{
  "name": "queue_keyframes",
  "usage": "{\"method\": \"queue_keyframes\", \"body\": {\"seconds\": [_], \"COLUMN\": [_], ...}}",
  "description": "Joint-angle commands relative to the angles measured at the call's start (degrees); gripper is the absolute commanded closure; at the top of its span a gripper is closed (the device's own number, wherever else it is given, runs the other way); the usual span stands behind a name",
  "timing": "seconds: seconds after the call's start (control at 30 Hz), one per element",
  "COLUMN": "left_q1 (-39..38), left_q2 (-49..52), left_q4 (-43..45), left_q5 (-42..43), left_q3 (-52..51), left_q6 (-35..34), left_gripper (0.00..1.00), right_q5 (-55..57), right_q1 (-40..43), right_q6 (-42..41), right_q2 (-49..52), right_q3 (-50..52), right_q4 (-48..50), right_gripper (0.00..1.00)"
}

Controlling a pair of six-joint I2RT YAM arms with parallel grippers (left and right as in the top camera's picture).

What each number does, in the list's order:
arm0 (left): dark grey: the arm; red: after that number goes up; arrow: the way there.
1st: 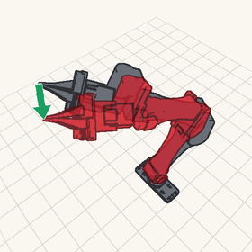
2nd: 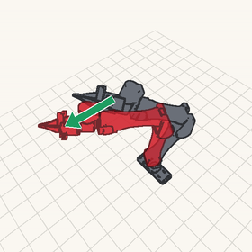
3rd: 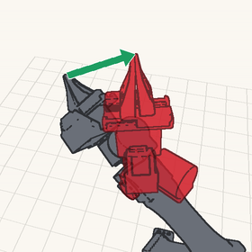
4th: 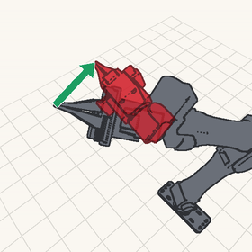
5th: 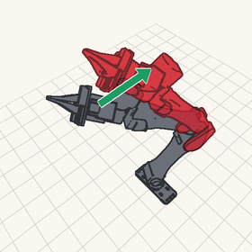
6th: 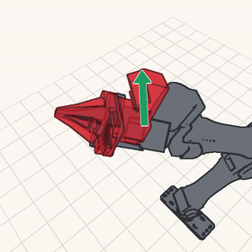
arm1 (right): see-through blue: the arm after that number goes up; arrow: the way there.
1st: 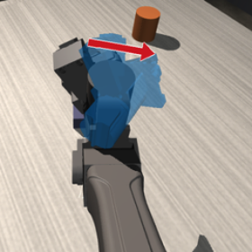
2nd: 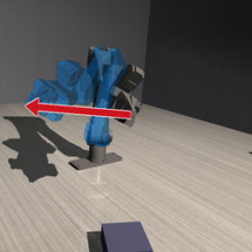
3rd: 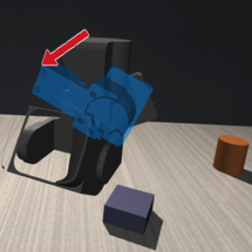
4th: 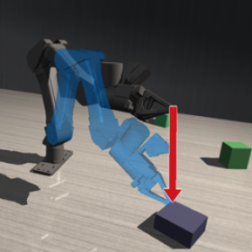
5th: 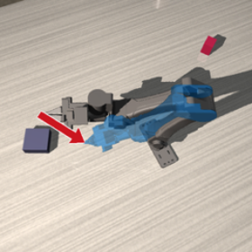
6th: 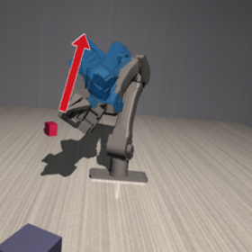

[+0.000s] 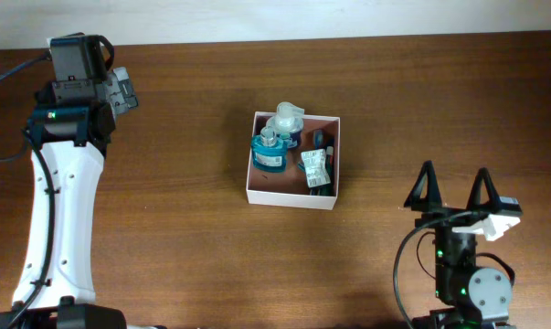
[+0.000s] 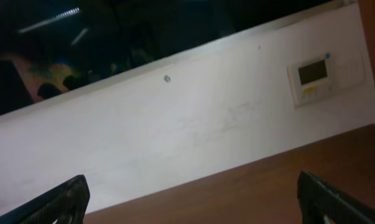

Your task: Pack container

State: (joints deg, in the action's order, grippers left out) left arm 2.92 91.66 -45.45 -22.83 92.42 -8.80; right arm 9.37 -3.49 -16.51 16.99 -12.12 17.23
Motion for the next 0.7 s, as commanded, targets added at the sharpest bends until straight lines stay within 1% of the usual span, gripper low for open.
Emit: {"method": "queue_keyframes", "body": {"seconds": [0.0, 0.3, 0.67], "left_q1": [0.13, 0.13, 0.13], "left_q2": [-0.07, -0.07, -0.07], "left_q4": [0.15, 0.15, 0.15], "left_q5": [-0.55, -0.55, -0.55], "left_q3": [-0.02, -0.02, -0.02], "left_q6": [0.13, 0.13, 0.13], "left_gripper": [0.01, 0.01, 0.01], "right_q5": [-0.79, -1.20, -1.25], "right_q1": [-0.31, -0.26, -0.26], "right_q6": [-0.42, -0.39, -0.44], "right_q2": [-2.89, -5.07, -12.15], "right_q3": [0.66, 1.33, 5.95], "right_q4": [-1.99, -3.72, -2.84], "right_gripper": [0.01, 0.02, 0.02]}}
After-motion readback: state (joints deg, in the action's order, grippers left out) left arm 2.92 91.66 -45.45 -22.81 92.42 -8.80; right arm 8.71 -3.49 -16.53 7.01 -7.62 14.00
